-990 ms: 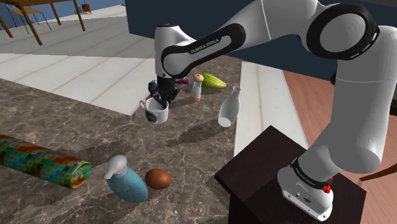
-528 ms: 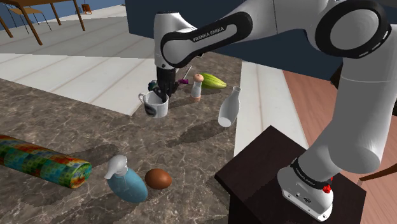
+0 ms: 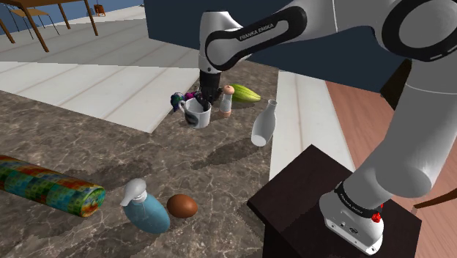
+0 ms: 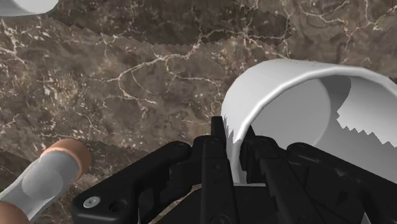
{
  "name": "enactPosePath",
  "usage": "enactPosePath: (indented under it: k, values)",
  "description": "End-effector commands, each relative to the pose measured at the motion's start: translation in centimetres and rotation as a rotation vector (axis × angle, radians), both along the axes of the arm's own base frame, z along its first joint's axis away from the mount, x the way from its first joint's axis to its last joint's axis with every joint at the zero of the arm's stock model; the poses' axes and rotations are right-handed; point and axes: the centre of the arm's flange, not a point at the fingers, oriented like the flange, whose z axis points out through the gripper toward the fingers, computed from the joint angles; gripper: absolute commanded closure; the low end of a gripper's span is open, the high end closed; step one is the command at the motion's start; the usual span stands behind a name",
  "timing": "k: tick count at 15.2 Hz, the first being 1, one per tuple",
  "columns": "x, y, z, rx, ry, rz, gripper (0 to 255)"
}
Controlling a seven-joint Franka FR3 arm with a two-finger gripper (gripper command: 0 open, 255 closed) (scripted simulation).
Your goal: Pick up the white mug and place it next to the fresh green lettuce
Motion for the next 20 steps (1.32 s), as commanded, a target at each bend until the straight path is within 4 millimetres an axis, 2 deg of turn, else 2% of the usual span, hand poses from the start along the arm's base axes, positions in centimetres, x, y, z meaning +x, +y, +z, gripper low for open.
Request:
enactPosePath:
  k: [1, 20]
  values:
    - [-0.6, -2.9, 0.0, 0.0, 0.0, 0.001, 255]
    - [-3.8, -27.8, 0.1, 0.0, 0.0, 0.001, 255]
